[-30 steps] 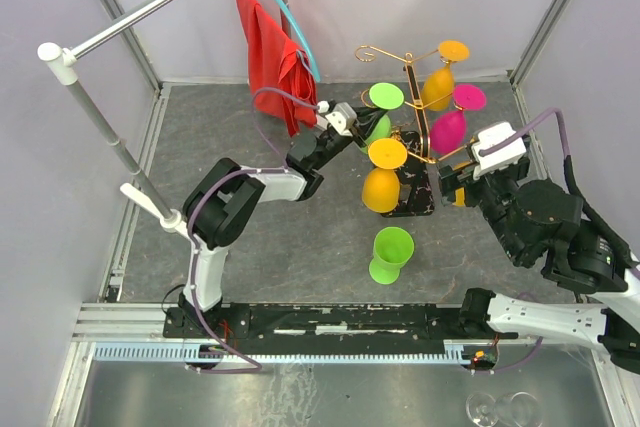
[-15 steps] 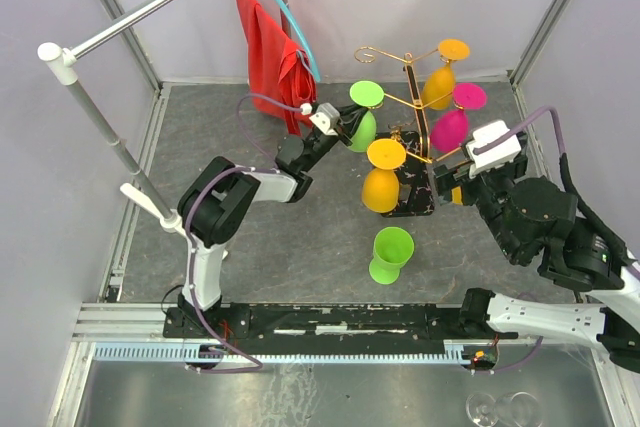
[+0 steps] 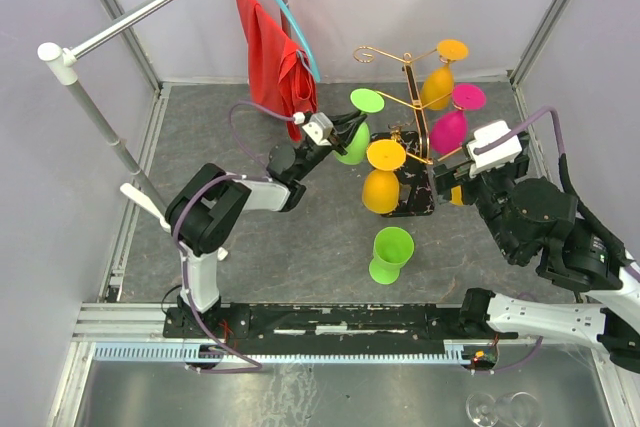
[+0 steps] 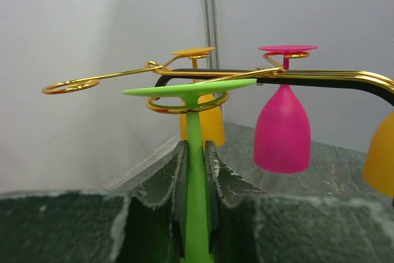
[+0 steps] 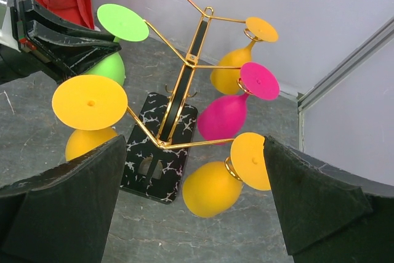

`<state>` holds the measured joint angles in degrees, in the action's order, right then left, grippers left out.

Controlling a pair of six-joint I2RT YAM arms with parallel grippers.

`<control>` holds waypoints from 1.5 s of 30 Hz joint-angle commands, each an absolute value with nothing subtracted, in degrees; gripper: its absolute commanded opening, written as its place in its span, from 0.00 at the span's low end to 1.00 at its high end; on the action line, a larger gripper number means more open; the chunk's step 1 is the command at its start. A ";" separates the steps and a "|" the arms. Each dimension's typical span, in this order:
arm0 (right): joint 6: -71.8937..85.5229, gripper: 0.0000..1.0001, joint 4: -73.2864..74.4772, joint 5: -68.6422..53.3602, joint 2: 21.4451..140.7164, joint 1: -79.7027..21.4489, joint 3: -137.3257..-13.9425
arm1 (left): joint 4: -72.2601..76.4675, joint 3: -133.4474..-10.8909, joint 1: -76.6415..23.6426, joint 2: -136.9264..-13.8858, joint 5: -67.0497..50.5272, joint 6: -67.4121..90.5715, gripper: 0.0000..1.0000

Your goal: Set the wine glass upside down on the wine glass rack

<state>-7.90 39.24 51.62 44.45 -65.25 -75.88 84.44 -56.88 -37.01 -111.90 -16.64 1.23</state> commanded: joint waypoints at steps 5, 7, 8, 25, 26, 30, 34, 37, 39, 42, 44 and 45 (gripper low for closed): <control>-7.28 1.00 38.30 53.08 44.38 -65.57 -76.03 | 88.92 -54.26 -42.49 -108.57 -15.47 -2.27 0.03; -6.92 1.00 38.52 53.09 44.18 -65.57 -75.87 | 88.98 -53.93 -43.63 -108.27 -15.03 -2.92 0.03; -6.80 1.00 38.58 53.09 44.08 -65.60 -75.78 | 89.07 -53.58 -44.19 -108.08 -14.60 -3.43 0.03; -4.01 1.00 41.21 53.09 42.33 -65.57 -75.07 | 88.86 -51.89 -51.37 -106.90 -10.63 -6.38 0.03; -3.92 0.99 41.30 53.15 42.19 -65.57 -74.94 | 88.73 -51.74 -51.79 -106.76 -10.49 -6.55 0.03; -3.63 1.00 41.56 53.35 42.02 -65.57 -74.68 | 89.25 -50.31 -52.27 -106.06 -8.51 -6.77 0.06; -3.34 0.99 41.36 53.13 42.09 -65.57 -74.18 | 90.82 -48.31 -52.33 -105.47 -5.83 -6.83 0.36; -3.34 1.00 41.23 53.04 42.34 -65.57 -74.14 | 90.83 -46.94 -52.27 -104.62 -5.24 -6.89 0.47; -3.34 1.00 41.24 52.92 42.53 -65.57 -74.29 | 90.88 -46.06 -52.26 -104.11 -4.87 -7.17 0.51; -3.03 1.00 41.09 53.93 42.86 -65.58 -74.59 | 90.91 -44.32 -52.27 -102.95 -4.06 -8.03 0.57; -2.21 1.00 41.05 55.57 43.18 -65.61 -74.96 | 91.04 -42.63 -52.31 -102.04 -2.95 -8.75 0.62; -1.87 1.00 41.15 56.00 43.23 -65.56 -75.11 | 91.06 -41.65 -52.30 -101.29 -2.45 -8.85 0.63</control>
